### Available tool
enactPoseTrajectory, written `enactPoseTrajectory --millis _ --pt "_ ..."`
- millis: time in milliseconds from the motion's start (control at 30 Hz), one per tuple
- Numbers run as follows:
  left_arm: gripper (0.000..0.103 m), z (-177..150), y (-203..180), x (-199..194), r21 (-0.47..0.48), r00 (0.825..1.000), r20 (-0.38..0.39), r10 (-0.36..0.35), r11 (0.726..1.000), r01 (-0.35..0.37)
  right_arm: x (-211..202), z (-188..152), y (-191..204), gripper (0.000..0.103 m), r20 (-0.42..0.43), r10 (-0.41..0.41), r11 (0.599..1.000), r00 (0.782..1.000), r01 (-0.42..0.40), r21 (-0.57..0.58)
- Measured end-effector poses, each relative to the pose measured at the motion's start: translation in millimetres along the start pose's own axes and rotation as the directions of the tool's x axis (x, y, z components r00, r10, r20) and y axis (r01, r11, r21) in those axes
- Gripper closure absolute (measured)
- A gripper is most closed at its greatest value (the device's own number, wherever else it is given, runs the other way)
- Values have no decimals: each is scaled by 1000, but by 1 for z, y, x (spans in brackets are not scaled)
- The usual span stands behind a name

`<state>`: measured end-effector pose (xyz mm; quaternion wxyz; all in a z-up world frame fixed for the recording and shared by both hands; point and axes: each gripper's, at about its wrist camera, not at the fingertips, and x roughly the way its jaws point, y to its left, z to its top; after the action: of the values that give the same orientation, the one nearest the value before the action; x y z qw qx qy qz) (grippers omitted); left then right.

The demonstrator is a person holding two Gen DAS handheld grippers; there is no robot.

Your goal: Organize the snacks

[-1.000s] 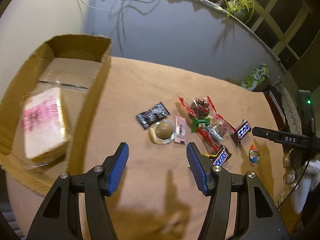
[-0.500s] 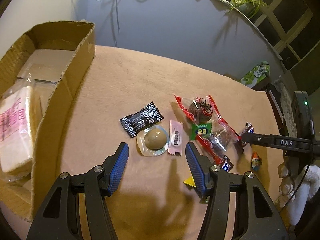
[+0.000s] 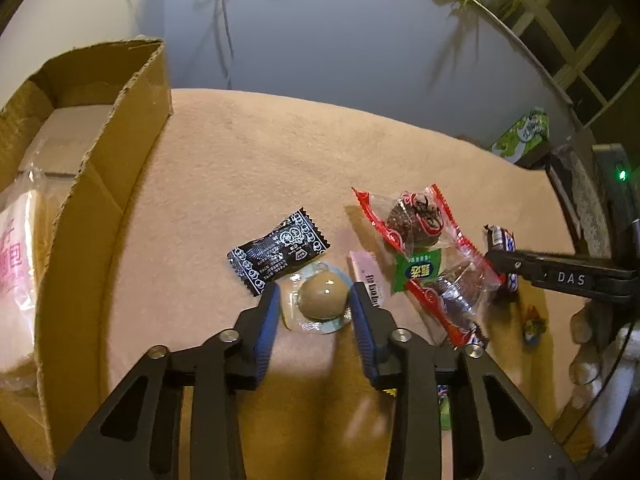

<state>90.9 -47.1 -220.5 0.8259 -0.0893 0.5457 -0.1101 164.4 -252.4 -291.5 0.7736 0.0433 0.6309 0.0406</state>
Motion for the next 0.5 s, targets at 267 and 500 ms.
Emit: enactPoseTrajectory --millis 267,500 --pt "73 -2 -11 2 81 999 28 40 996 -42 1 -6 16 73 4 -50 995 999 50 -86" --pt "81 -2 -11 0 97 999 38 21 995 -25 -3 -13 15 73 9 -33 996 999 33 -79"
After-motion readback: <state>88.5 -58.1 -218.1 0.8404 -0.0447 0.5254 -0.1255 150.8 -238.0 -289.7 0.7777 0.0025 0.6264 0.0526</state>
